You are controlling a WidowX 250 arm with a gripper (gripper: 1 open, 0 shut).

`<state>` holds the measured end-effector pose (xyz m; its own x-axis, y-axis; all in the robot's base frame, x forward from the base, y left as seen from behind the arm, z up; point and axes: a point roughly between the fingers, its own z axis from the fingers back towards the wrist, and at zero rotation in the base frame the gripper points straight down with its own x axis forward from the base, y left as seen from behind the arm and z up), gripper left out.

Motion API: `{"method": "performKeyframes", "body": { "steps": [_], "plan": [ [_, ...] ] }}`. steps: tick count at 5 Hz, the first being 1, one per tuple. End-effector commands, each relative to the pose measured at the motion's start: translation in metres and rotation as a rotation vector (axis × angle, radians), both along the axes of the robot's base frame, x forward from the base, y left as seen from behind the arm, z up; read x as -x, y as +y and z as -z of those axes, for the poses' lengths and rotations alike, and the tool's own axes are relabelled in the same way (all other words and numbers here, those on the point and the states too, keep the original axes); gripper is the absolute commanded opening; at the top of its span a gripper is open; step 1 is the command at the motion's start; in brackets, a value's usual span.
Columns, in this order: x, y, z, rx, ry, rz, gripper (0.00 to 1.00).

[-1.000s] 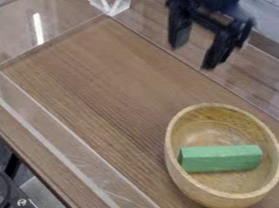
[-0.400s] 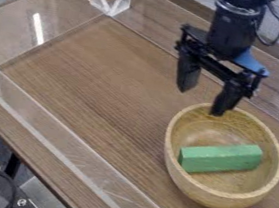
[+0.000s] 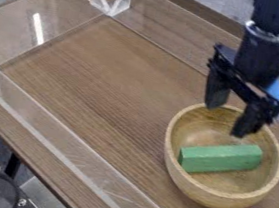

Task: Remove the green block from inside the brown bowl and put it on the table

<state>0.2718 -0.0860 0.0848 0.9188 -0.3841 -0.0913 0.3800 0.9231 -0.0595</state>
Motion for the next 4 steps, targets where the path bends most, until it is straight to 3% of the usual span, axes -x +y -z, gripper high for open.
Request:
{"method": "performKeyframes", "body": {
  "steps": [1,2,3,4],
  "plan": [
    [-0.003,-0.01,0.002,0.007,-0.073,0.079,1.0],
    [0.001,-0.013,0.016,0.002,-0.121,0.139,1.0],
    [0.004,-0.017,0.023,-0.02,-0.131,0.15,1.0],
    [0.006,-0.018,0.02,-0.038,-0.159,0.158,1.0]
  ]
}}
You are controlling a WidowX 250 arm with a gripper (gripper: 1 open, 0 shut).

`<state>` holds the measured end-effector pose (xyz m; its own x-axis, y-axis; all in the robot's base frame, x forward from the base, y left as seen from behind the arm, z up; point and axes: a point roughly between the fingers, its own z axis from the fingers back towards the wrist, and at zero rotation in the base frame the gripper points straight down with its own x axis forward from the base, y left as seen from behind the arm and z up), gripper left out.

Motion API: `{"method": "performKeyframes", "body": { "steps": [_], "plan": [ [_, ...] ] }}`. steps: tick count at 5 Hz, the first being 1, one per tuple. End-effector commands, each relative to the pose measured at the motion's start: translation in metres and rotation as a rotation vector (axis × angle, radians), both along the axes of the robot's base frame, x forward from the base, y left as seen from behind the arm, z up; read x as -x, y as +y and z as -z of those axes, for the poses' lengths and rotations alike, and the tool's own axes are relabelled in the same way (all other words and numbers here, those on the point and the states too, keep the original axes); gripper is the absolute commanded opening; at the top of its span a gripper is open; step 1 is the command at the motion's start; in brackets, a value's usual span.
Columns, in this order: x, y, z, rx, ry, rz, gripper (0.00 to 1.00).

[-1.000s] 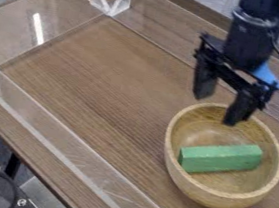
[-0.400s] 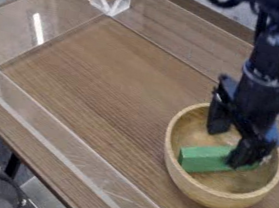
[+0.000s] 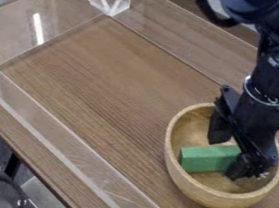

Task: Remove the green block from inside the brown bowl and put it on the table

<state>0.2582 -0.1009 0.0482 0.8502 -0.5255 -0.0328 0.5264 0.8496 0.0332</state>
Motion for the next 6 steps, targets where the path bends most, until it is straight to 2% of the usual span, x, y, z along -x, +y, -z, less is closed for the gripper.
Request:
{"method": "performKeyframes", "body": {
  "steps": [1,2,3,4,6],
  "plan": [
    [-0.009,-0.003,-0.032,0.098,-0.093,0.016,1.0],
    [-0.01,-0.001,-0.041,0.154,-0.09,0.027,1.0],
    [-0.003,0.006,-0.027,0.117,-0.126,0.016,1.0],
    [0.005,0.007,-0.019,0.073,-0.196,0.018,1.0],
    [-0.013,0.002,-0.027,0.128,-0.256,0.025,1.0]
  ]
}}
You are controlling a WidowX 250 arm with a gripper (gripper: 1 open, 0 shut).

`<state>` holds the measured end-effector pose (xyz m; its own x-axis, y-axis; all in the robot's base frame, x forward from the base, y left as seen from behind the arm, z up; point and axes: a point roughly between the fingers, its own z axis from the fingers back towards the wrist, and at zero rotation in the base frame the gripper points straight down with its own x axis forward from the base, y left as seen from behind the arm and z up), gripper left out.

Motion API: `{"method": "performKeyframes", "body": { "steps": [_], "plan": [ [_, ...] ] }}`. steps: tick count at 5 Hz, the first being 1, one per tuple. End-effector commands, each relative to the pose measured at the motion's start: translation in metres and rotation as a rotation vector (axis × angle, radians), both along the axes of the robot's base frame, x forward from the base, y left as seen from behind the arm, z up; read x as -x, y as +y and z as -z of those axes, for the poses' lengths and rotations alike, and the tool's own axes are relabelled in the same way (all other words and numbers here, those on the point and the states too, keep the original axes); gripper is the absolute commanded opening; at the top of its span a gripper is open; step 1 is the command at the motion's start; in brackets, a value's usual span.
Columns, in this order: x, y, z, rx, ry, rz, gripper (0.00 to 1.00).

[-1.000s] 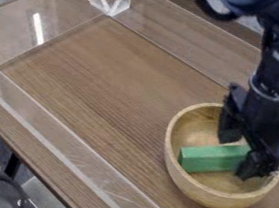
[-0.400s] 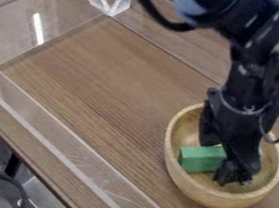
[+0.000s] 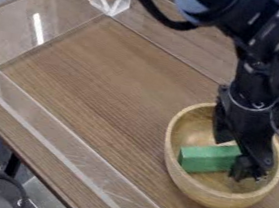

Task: Remove the green block from inside the brown bowl and put it on the table

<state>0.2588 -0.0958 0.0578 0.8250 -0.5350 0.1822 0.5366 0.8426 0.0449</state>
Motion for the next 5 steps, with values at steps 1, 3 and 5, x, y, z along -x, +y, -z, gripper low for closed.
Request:
{"method": "performKeyframes", "body": {
  "steps": [1,3,5],
  "plan": [
    [-0.0134,0.0023,-0.023,0.023,-0.037,0.014,1.0],
    [-0.0127,0.0045,-0.0164,-0.014,0.005,0.004,1.0],
    [-0.011,0.0036,-0.0138,-0.049,0.013,-0.011,1.0]
  ]
}}
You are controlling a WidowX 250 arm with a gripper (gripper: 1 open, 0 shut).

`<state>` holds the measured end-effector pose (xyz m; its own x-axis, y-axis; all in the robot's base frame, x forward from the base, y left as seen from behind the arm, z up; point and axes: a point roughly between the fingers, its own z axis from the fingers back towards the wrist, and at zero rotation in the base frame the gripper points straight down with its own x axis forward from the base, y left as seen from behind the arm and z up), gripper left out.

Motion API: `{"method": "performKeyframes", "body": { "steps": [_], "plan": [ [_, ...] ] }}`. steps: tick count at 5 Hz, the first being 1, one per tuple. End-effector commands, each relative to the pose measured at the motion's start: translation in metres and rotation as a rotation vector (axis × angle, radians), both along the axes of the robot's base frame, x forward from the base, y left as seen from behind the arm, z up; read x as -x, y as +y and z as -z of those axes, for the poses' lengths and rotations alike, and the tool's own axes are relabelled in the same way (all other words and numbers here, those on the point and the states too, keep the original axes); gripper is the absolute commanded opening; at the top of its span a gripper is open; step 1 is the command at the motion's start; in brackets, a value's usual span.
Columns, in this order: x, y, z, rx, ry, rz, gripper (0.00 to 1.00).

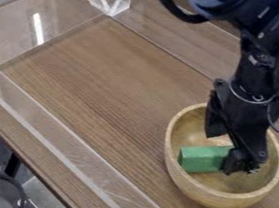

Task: Remove the green block from inside the brown bowl and put it on the table

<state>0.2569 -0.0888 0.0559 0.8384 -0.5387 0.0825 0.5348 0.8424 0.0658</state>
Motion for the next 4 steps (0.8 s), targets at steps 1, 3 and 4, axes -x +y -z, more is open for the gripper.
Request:
{"method": "performKeyframes", "body": {
  "steps": [1,3,4],
  "plan": [
    [-0.011,0.001,-0.016,0.021,-0.048,-0.02,1.0],
    [-0.008,-0.001,0.001,-0.01,-0.009,0.022,1.0],
    [-0.006,0.0,0.007,-0.011,0.006,0.033,0.0]
  ]
}}
